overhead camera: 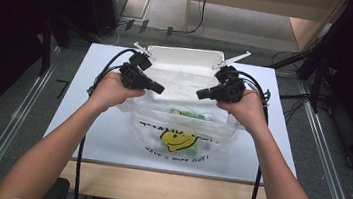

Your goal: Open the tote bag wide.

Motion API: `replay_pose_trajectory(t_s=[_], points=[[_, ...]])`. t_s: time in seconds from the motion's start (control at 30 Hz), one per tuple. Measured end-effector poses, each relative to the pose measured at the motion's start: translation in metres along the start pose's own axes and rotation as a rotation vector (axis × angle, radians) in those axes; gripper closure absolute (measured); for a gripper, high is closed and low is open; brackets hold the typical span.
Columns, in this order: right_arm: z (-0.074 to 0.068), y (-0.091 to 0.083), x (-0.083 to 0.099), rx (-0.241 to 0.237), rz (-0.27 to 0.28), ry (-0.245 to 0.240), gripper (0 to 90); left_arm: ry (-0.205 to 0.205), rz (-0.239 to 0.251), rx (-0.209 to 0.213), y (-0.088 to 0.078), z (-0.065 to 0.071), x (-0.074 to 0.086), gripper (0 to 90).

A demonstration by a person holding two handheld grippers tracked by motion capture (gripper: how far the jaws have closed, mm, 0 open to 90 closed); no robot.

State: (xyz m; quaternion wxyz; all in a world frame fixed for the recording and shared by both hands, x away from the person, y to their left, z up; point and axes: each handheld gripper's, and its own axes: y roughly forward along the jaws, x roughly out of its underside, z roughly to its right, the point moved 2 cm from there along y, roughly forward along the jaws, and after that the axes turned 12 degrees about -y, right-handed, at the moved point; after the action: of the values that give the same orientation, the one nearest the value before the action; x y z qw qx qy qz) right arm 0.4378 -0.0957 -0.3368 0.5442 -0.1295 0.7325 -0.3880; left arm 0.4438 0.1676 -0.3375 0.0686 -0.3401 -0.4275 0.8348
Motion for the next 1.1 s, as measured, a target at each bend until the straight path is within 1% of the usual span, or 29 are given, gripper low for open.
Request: replay_pose_trajectory(t_s=[0.1, 0.2, 0.23, 0.3, 0.4, 0.43, 0.47, 0.5, 0.53, 0.7, 0.73, 0.77, 0.87, 0.93, 0.97, 1.03, 1.07, 1.1], points=[[0.001, 0.004, 0.006, -0.01, 0.0, 0.018, 90.0, -0.01, -0.011, 0.002, 0.006, -0.002, 0.004, 89.4], [0.001, 0.009, 0.01, -0.002, -0.015, 0.022, 90.0, -0.016, -0.023, -0.001, 0.012, -0.005, 0.009, 89.3], [0.002, 0.01, 0.012, 0.0, -0.015, 0.02, 90.0, -0.015, -0.028, -0.006, 0.014, -0.005, 0.011, 89.1], [0.002, 0.011, 0.015, -0.006, 0.012, 0.027, 90.0, -0.019, -0.024, -0.003, 0.016, -0.006, 0.013, 89.1], [0.003, 0.014, 0.019, 0.002, 0.001, 0.033, 90.0, -0.027, -0.027, 0.002, 0.021, -0.009, 0.017, 89.1], [0.003, 0.015, 0.021, 0.009, -0.012, 0.039, 90.0, -0.03, -0.03, 0.005, 0.022, -0.009, 0.018, 89.1], [0.003, 0.016, 0.022, 0.012, -0.012, 0.038, 90.0, -0.029, -0.035, 0.005, 0.024, -0.01, 0.019, 89.1], [0.004, 0.017, 0.024, 0.013, -0.002, 0.038, 90.0, -0.024, -0.038, -0.003, 0.026, -0.011, 0.02, 89.1], [0.004, 0.018, 0.026, 0.005, 0.006, 0.047, 90.0, -0.03, -0.037, 0.001, 0.027, -0.011, 0.021, 89.1], [0.006, 0.024, 0.037, 0.02, -0.024, 0.057, 90.0, -0.049, -0.05, 0.013, 0.036, -0.016, 0.028, 89.1], [0.007, 0.025, 0.039, 0.022, -0.017, 0.057, 90.0, -0.049, -0.057, 0.008, 0.037, -0.017, 0.029, 89.1], [0.007, 0.026, 0.041, 0.013, -0.015, 0.072, 90.0, -0.047, -0.056, 0.004, 0.038, -0.018, 0.03, 89.1], [0.008, 0.03, 0.048, 0.021, -0.042, 0.076, 90.0, -0.069, -0.058, 0.01, 0.042, -0.022, 0.033, 89.1], [0.008, 0.031, 0.051, 0.022, -0.03, 0.082, 90.0, -0.077, -0.059, 0.015, 0.044, -0.023, 0.036, 89.0], [0.009, 0.032, 0.053, 0.016, -0.024, 0.087, 90.0, -0.073, -0.064, 0.018, 0.045, -0.024, 0.037, 89.0], [0.01, 0.035, 0.058, 0.02, -0.032, 0.085, 90.0, -0.073, -0.074, 0.011, 0.048, -0.025, 0.04, 89.0], [0.01, 0.036, 0.06, 0.018, -0.04, 0.093, 90.0, -0.075, -0.072, 0.009, 0.049, -0.026, 0.041, 89.0], [0.01, 0.037, 0.062, 0.02, -0.046, 0.092, 90.0, -0.085, -0.073, 0.014, 0.051, -0.026, 0.042, 88.9]])
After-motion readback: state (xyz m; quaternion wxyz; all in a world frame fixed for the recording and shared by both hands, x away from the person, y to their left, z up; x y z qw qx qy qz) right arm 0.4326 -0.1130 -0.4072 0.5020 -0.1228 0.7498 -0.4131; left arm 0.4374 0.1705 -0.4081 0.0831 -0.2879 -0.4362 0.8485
